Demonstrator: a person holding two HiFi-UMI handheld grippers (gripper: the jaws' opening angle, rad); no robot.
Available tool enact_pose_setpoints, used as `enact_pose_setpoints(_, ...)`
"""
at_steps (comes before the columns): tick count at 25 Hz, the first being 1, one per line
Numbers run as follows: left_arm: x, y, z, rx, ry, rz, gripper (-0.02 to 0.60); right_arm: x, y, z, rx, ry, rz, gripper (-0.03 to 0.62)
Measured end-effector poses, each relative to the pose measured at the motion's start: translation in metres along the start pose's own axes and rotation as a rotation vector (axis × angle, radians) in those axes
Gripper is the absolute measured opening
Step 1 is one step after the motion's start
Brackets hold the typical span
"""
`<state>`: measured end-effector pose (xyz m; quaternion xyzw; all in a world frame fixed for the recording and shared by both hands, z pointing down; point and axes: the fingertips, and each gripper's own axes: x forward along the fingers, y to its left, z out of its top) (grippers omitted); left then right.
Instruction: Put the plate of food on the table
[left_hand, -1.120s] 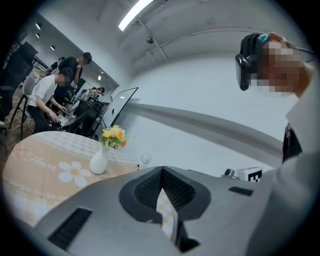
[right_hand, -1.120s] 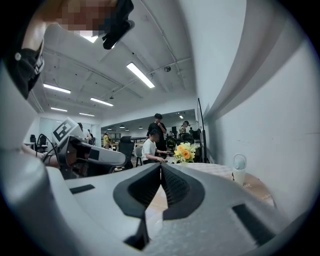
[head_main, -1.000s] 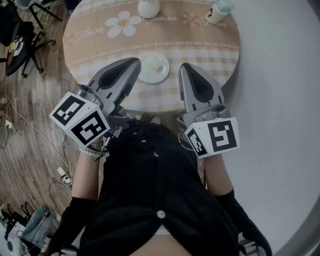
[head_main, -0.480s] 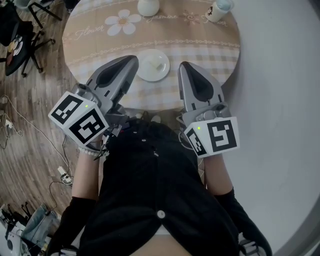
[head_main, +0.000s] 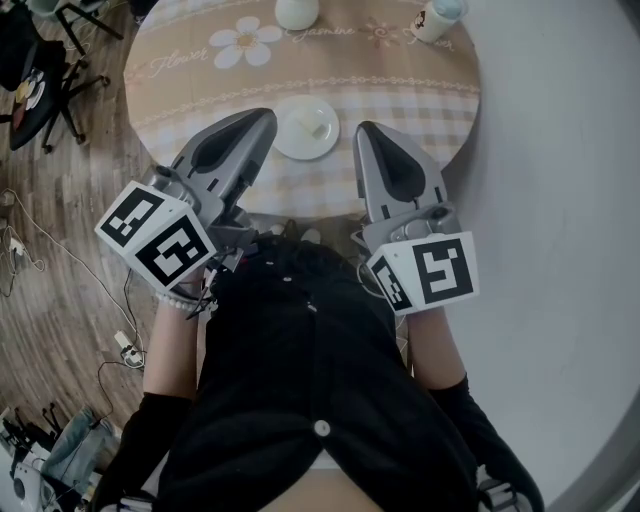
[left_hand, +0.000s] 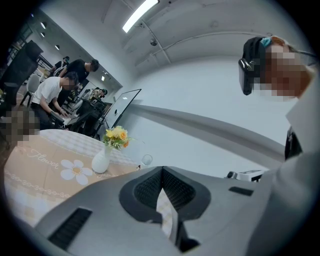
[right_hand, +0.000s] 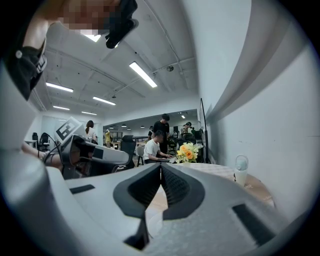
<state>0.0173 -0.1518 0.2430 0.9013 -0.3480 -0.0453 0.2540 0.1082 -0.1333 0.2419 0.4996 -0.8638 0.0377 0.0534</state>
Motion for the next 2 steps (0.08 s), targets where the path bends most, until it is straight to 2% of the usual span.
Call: enact_pose_setpoints(2,0.0001,0.0002,0.0,-0.005,-0.001,-0.001,0.002,-0.0002,-0.0002,-0.0002,-0.002,0.001,0.0,0.002)
